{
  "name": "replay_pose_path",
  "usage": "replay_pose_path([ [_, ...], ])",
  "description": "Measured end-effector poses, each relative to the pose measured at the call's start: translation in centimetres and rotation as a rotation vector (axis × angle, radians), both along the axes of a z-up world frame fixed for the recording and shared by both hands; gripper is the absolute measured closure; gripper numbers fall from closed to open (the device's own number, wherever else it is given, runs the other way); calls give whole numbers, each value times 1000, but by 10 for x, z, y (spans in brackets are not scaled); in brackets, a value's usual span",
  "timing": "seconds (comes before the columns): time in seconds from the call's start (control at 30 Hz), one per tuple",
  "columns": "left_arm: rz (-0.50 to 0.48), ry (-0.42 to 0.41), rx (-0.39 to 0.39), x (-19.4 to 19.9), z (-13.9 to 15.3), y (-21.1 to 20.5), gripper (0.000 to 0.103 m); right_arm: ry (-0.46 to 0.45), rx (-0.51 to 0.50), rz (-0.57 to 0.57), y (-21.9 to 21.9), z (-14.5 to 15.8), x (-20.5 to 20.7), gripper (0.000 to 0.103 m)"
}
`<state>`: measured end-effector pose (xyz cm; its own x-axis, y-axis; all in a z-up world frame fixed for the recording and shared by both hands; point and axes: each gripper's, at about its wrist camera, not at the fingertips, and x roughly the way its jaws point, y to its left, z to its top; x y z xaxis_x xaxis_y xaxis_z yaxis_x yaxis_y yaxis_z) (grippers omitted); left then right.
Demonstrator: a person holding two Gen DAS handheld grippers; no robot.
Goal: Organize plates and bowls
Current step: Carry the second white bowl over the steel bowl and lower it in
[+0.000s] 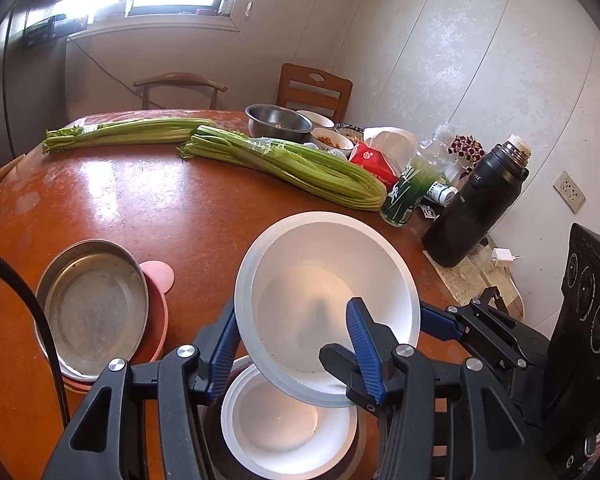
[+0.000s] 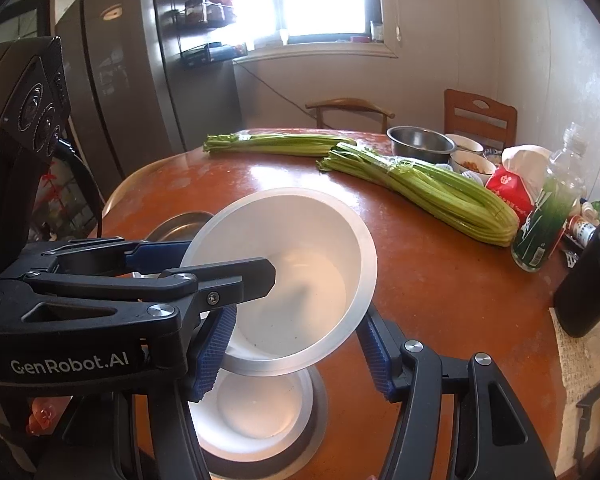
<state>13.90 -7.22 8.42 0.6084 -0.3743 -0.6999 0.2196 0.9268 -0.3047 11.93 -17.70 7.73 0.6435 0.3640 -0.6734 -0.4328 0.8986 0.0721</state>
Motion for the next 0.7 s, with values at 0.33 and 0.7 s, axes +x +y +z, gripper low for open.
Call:
replay_pose_path([
  [0.33, 5, -25, 17, -28, 5, 1, 51, -16, 6, 8, 2, 3, -22, 40],
  [0.7, 20, -22, 20, -50, -4, 6, 51, -13, -4, 25, 6, -5, -39, 40],
])
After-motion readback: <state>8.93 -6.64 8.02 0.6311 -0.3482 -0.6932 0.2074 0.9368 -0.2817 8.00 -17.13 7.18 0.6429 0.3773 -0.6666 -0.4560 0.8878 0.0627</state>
